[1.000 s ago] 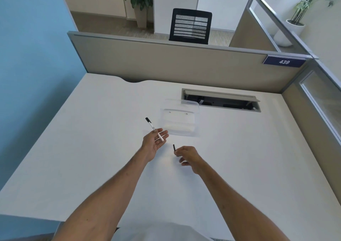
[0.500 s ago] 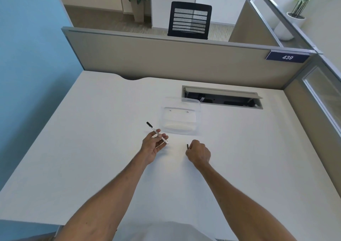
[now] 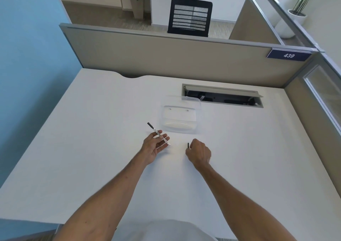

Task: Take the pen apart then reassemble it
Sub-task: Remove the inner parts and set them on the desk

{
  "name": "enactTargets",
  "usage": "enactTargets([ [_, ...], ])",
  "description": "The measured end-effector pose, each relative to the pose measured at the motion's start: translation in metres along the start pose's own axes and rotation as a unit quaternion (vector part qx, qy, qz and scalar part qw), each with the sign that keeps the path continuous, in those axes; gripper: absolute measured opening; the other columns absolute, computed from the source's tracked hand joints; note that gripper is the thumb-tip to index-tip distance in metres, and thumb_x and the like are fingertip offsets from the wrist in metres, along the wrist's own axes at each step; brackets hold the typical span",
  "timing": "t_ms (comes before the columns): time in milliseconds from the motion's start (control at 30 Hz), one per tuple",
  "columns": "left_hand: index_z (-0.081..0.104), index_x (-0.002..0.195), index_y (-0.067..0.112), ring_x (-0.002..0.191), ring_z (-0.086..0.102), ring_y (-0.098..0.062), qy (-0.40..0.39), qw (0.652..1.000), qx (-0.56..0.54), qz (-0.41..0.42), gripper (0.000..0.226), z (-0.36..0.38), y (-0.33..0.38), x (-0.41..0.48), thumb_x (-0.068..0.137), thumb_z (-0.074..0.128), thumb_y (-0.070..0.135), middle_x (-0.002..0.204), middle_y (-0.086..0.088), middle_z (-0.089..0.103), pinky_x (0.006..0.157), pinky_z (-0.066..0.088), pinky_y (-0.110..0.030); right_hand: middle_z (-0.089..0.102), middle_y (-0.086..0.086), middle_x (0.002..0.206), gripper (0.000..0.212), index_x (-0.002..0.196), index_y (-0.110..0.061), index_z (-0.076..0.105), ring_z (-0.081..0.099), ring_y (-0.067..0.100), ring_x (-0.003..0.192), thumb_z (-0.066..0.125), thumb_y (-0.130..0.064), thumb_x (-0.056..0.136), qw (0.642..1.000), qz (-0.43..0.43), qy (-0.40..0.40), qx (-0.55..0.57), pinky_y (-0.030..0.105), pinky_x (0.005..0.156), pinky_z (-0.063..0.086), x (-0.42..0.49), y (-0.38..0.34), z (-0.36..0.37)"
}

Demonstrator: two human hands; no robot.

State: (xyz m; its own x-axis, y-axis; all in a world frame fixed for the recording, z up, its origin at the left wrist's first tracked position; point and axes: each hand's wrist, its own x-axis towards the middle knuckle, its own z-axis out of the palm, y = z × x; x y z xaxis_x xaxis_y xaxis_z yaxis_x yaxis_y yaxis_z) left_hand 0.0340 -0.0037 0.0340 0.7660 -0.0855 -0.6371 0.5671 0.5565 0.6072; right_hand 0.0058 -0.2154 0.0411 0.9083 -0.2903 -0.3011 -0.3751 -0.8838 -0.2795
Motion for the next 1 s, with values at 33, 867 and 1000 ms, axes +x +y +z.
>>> enactTargets([
  [33,0.067,0.121,0.011,0.102,0.08,-0.028,0.0,1.0,0.0,0.001,0.023,-0.001,0.0,0.0,0.105,0.063,-0.004,0.117,-0.013,0.079,0.079,0.069,-0.036,0.071,0.003,0.099,0.01,0.101,-0.014,0.063,0.063,0.03,0.08,0.058,-0.016,0.093,1.0,-0.001,0.006,0.006,0.034,0.067,0.043,0.0,0.001,0.0],
  [867,0.072,0.105,0.022,0.114,0.077,-0.022,0.032,0.926,0.294,0.235,0.014,0.005,-0.004,-0.012,0.107,0.061,0.014,0.111,-0.002,0.083,0.101,0.061,-0.044,0.078,-0.01,0.097,0.021,0.098,-0.025,0.072,0.071,0.024,0.088,0.053,-0.016,0.095,0.985,-0.165,-0.019,0.035,0.032,0.069,0.043,-0.022,-0.022,0.009],
  [1000,0.072,0.1,0.027,0.107,0.073,-0.025,0.036,0.895,0.353,0.269,0.017,0.006,-0.007,-0.013,0.104,0.061,0.014,0.106,0.007,0.081,0.1,0.059,-0.047,0.077,-0.01,0.096,0.02,0.097,-0.025,0.07,0.07,0.023,0.087,0.053,-0.016,0.094,0.986,-0.161,-0.027,0.045,0.031,0.068,0.042,-0.018,-0.027,0.007],
])
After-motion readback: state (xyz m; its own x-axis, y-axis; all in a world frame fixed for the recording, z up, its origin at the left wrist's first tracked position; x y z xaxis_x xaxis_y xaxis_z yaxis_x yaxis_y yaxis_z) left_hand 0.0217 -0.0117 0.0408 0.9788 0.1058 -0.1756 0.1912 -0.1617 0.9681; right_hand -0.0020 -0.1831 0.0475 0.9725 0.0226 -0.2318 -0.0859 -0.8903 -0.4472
